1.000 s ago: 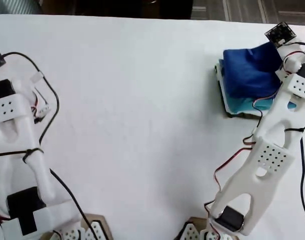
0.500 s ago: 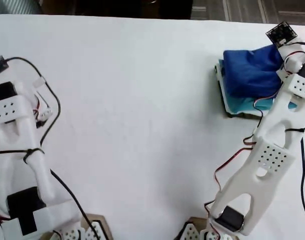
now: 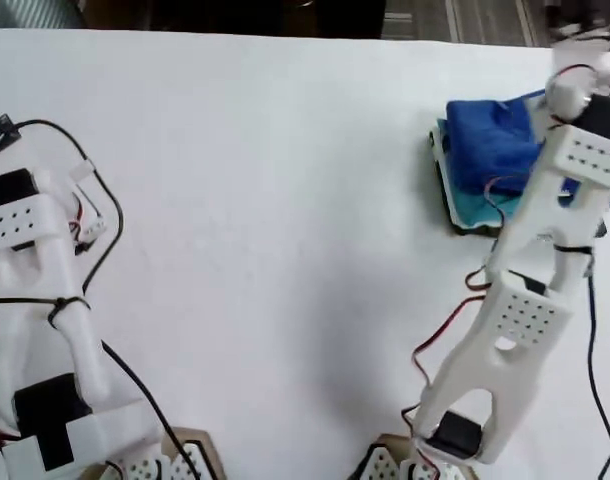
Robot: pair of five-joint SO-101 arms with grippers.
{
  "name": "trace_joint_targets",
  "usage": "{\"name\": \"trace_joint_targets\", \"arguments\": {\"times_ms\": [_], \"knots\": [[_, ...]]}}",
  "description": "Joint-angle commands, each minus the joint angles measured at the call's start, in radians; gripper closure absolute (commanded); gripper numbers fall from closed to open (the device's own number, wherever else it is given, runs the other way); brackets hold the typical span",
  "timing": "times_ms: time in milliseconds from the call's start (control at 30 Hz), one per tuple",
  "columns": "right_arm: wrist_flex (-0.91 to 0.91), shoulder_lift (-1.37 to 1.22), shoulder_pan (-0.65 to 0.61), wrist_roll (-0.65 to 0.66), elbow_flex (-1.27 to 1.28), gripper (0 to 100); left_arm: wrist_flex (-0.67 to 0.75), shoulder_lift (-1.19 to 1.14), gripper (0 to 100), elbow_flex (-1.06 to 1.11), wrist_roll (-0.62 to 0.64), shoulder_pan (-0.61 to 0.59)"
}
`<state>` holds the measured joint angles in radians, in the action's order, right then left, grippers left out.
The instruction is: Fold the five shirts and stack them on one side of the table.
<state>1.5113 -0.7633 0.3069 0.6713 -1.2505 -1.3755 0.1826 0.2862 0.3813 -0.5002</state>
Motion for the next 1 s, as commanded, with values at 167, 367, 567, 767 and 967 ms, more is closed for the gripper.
{"name": "trace_joint_targets", "arguments": {"times_ms": [167, 367, 567, 767, 967], "knots": [[0.231, -0.064, -0.058, -0.006, -0.029, 97.8, -0.012, 0.015, 97, -0.054, -0.008, -0.012], [0.248, -0.182, 0.019, 0.15, -0.04, 97.8, -0.11, 0.015, 97, -0.166, -0.008, -0.012], [0.255, -0.153, 0.07, 0.239, -0.029, 97.8, -0.106, 0.008, 97, -0.176, -0.008, -0.011], [0.255, -0.076, 0.071, 0.247, -0.029, 97.8, -0.066, 0.006, 97, -0.168, -0.008, -0.011], [0.255, 0.005, 0.008, 0.152, -0.04, 97.8, -0.035, 0.006, 97, -0.168, -0.008, -0.009]]}}
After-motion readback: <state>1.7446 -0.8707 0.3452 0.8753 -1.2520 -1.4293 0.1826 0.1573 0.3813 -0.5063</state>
